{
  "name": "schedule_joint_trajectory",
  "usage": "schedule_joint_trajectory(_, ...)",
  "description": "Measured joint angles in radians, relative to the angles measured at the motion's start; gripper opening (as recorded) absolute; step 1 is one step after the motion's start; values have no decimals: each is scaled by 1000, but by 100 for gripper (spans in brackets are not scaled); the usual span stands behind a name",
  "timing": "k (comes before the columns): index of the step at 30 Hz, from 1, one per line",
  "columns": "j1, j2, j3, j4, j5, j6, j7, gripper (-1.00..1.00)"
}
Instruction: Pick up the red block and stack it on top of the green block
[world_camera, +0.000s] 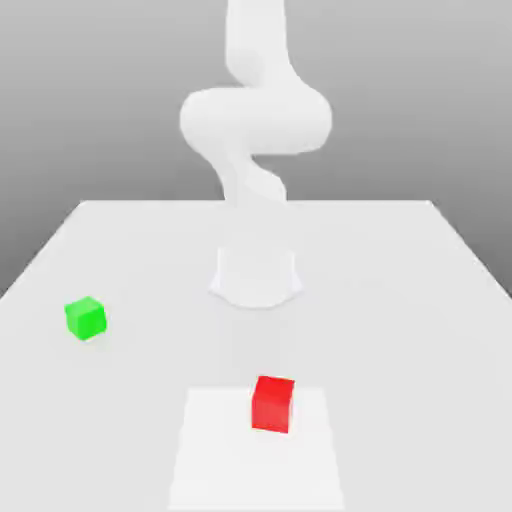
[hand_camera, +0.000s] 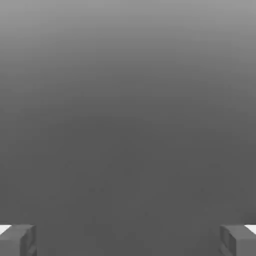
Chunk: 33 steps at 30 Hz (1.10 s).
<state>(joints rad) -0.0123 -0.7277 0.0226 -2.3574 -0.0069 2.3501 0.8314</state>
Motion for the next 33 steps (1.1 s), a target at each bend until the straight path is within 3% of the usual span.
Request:
schedule_joint_trajectory(12,-47,423,81,-314,-25,283,169,0)
schedule_joint_trajectory(17,-41,634,94,-463,9,424,218,0)
schedule_joint_trajectory(24,-10,893,47,-463,-61,637,286,0)
schedule_joint_trajectory(25,4,927,31,-459,-71,666,293,-100)
schedule_joint_trajectory(33,1,912,36,-461,-66,654,290,-100)
